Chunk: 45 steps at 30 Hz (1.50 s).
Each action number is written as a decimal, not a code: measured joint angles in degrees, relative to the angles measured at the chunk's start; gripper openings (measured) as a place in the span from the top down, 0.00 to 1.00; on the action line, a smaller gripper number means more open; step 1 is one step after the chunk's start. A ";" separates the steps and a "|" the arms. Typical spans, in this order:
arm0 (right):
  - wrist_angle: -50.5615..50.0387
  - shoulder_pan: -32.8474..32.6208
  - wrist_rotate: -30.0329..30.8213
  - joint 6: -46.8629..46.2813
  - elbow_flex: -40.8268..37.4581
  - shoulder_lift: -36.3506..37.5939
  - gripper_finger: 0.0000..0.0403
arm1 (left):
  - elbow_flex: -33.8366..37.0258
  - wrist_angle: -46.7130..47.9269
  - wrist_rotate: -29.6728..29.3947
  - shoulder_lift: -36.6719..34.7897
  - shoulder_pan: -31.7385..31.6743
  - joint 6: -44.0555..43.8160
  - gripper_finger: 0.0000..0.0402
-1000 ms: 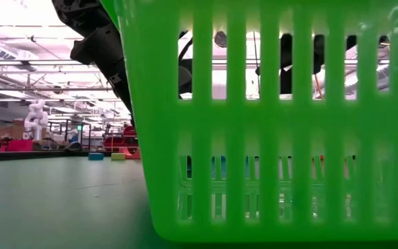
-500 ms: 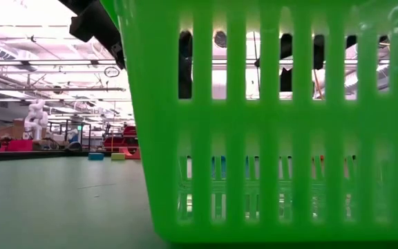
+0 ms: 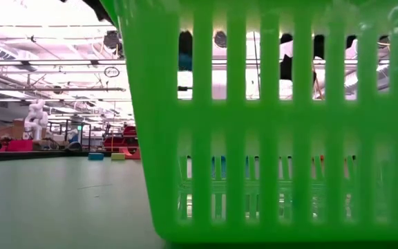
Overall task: Sort & place blocks by color
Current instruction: Put the blue block into the black bin, then put the green block into the green bin
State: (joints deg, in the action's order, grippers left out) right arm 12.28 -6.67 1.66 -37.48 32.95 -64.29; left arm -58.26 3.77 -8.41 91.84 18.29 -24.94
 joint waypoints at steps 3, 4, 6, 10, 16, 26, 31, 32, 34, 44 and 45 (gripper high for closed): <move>-1.87 0.01 -0.10 -0.80 0.00 -0.02 0.34 | -0.02 4.47 4.72 -2.18 3.79 -7.19 0.67; -2.50 0.01 -0.14 -0.82 0.00 -0.02 0.34 | -0.02 6.60 6.22 -2.83 5.07 -9.77 0.67; -3.19 0.01 -0.21 -0.84 0.00 -0.02 0.34 | -0.02 10.68 9.01 -4.28 7.79 -14.39 0.67; -6.44 -0.67 -0.26 -0.87 0.00 -0.02 0.34 | -0.06 20.90 10.07 -7.25 14.10 -24.28 0.67; -11.67 -3.85 -0.41 -2.93 0.00 -0.02 0.34 | 0.04 31.85 12.37 -7.66 23.83 -42.16 0.67; -19.92 -8.76 -0.47 -5.35 0.00 -0.02 0.34 | 0.04 38.04 9.93 -7.21 31.43 -51.25 0.58; -23.88 -10.55 -0.46 -5.27 0.00 0.02 0.34 | 0.02 39.78 9.82 -7.21 31.60 -51.63 0.63; -24.55 -10.69 -0.44 -5.28 0.00 0.02 0.34 | 0.02 40.52 9.84 -7.21 31.51 -51.93 0.64; -25.87 -10.74 -0.36 -5.33 0.00 0.02 0.34 | 0.02 41.22 9.86 -7.22 31.17 -52.14 0.66; -31.01 -9.08 -0.08 -5.07 0.00 0.17 0.34 | 0.02 35.10 13.95 -7.22 23.84 -44.98 0.66; -31.98 -9.08 -0.12 -3.38 0.00 0.18 0.34 | 0.02 33.77 13.95 -7.22 22.80 -43.67 0.66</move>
State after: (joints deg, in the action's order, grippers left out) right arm -19.70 -15.75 1.54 -40.86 32.95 -64.11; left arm -58.24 37.54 5.54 84.62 41.09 -68.61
